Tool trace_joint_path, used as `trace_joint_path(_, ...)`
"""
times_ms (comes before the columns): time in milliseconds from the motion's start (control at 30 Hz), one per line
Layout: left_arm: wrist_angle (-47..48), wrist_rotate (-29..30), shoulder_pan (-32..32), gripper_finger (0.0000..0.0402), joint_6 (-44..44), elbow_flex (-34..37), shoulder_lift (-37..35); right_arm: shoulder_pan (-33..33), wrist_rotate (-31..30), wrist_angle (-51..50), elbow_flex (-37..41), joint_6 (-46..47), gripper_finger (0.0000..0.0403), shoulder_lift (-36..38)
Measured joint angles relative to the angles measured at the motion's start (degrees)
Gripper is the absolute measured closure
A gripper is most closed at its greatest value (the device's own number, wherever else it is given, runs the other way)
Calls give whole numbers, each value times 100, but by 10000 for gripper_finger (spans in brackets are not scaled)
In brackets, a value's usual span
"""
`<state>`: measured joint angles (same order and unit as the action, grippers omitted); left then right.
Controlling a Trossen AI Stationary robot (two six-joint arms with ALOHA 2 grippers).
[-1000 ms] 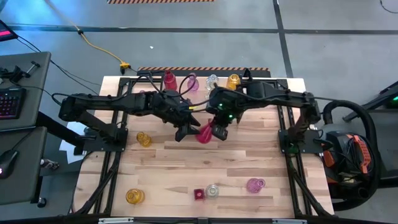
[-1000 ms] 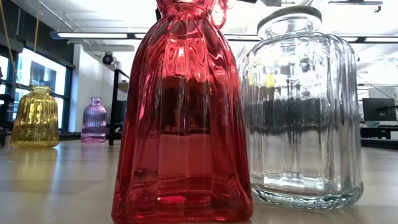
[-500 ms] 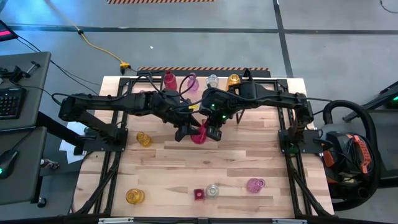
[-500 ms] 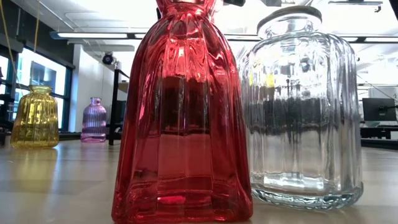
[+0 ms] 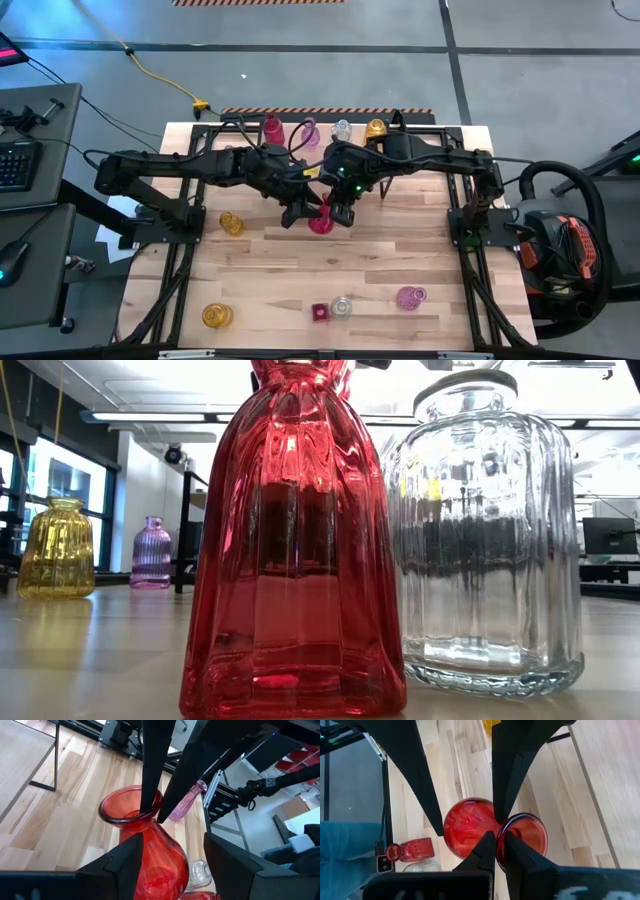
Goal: Sort vases onto shelf
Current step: Put the right red vase on the shelf aligned with the other red vase
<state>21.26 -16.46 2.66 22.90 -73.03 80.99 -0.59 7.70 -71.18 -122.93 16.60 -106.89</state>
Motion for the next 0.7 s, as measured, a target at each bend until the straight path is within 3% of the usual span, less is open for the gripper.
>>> trace_joint_path(700,-23,-65,196,202,197,0,2,-137,-31,-159,0,42,403,0)
